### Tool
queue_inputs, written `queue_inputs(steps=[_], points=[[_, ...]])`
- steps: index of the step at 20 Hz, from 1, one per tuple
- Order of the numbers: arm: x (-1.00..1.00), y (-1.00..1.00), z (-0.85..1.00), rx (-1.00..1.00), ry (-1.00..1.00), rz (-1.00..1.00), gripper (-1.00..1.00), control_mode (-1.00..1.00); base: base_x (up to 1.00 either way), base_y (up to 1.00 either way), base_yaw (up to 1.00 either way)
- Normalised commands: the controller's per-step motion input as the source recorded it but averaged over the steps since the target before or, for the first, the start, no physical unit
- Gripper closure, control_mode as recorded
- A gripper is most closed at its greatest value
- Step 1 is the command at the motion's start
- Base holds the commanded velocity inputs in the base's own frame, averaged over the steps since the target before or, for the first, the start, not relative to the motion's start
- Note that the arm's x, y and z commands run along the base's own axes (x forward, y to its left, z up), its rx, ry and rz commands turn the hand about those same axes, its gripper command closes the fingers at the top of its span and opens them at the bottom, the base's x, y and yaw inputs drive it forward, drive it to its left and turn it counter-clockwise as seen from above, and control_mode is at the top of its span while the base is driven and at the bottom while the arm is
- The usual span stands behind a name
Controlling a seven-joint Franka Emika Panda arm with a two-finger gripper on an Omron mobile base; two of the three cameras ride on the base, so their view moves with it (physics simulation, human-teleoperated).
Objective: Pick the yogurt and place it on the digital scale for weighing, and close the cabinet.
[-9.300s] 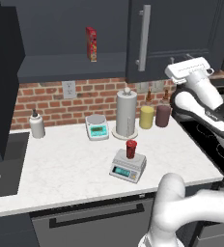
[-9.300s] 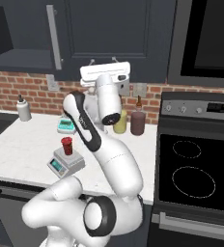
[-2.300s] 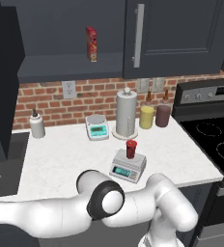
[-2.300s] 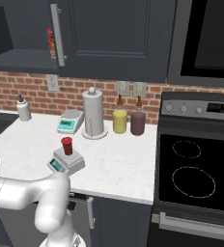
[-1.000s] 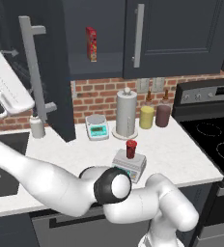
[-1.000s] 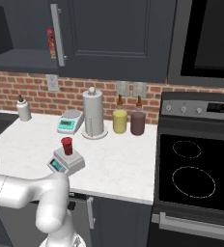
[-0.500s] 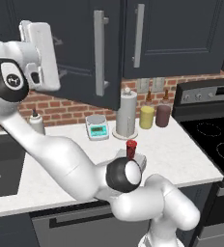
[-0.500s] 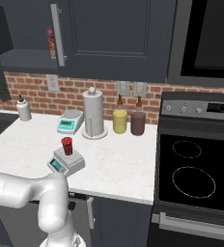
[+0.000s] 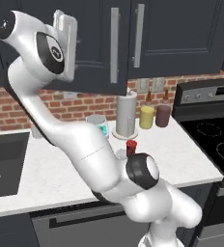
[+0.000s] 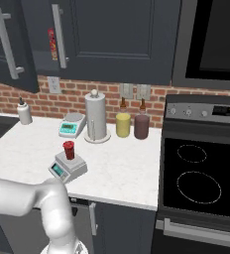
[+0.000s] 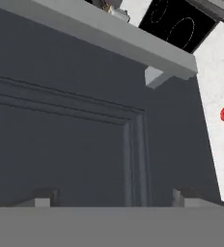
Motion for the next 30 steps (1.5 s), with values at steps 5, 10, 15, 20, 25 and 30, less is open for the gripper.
queue_inputs(steps=[5, 10, 15, 20, 25, 30], points=[[0.20, -1.00, 0.00, 0.31, 0.00, 0.09, -1.00, -1.00, 0.00, 0.00, 0.00], [0.18, -1.00, 0.00, 0.31, 0.00, 0.08, -1.00, -1.00, 0.00, 0.00, 0.00], [0.26, -0.94, -0.09, 0.23, -0.07, 0.10, -1.00, -1.00, 0.00, 0.00, 0.00], [0.85, -0.12, -0.62, 0.06, -0.29, 0.13, -1.00, -1.00, 0.00, 0.00, 0.00], [1.00, 0.55, -0.59, 0.11, -0.30, 0.06, -1.00, -1.00, 0.00, 0.00, 0.00], [1.00, -0.01, -0.09, 0.18, -0.03, 0.01, -1.00, -1.00, 0.00, 0.00, 0.00]])
